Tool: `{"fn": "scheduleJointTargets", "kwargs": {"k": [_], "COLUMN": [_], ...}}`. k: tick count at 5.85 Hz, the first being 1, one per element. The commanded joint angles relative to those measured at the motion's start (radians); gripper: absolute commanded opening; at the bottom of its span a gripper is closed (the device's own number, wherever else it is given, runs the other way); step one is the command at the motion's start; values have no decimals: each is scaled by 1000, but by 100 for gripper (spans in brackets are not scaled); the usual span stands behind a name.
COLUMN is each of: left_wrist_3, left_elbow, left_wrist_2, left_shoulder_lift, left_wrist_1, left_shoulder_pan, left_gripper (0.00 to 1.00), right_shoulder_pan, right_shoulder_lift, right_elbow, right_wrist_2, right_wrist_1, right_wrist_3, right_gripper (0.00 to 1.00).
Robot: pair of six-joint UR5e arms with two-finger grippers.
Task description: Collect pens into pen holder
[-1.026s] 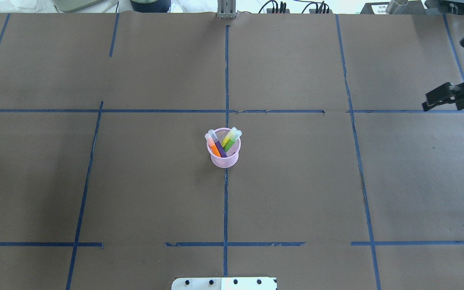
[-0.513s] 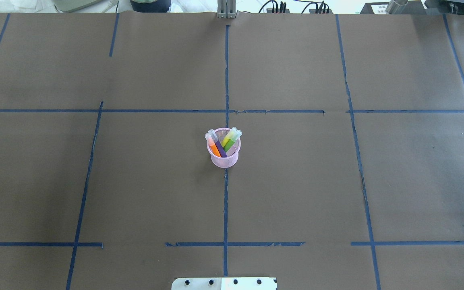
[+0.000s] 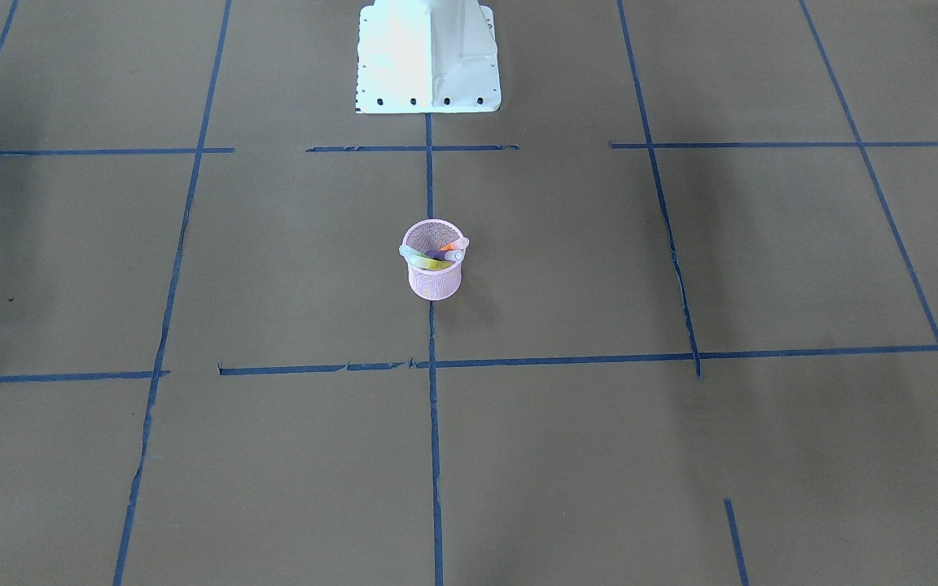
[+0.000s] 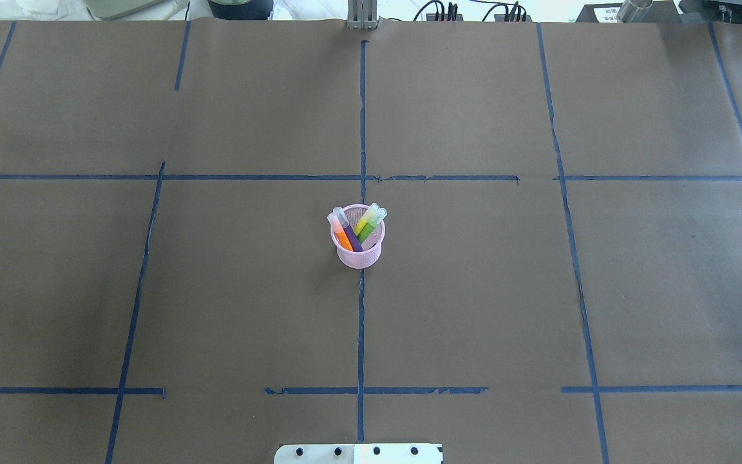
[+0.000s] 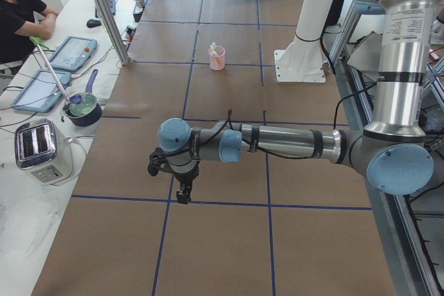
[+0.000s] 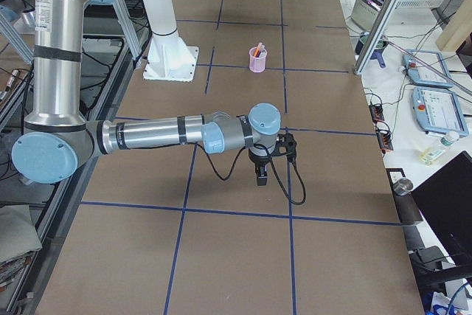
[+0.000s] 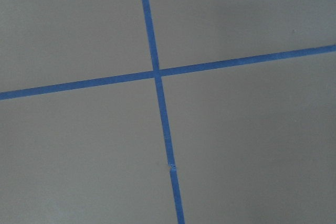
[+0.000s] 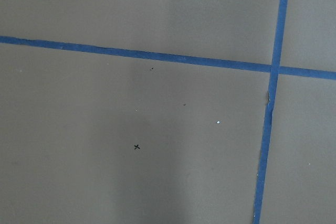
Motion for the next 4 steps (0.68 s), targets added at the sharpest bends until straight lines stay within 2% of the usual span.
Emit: {"fn": "scheduleJointTargets", "kwargs": {"k": [1, 2, 3, 4], "left_wrist_3": [0, 1, 1, 0], "left_elbow": [15, 4, 19, 1], "left_wrist_2": [5, 1, -86, -106], "left_shoulder_lift": [8, 11, 17, 18], "left_wrist_1": [-16, -15, -9, -4], "left_shoulder_pan": [5, 2, 4, 1], "left_gripper": [100, 100, 100, 100], "right_shoulder_pan": [0, -1, -1, -1], "right_shoulder_lift": [-14, -14, -18, -18], "right_elbow": [4, -5, 1, 3], "right_wrist_2": [-6, -14, -9, -8], "right_wrist_1": [1, 1, 1, 1], "right_wrist_3": [2, -1, -1, -2], "right_gripper": [100, 100, 100, 100]}}
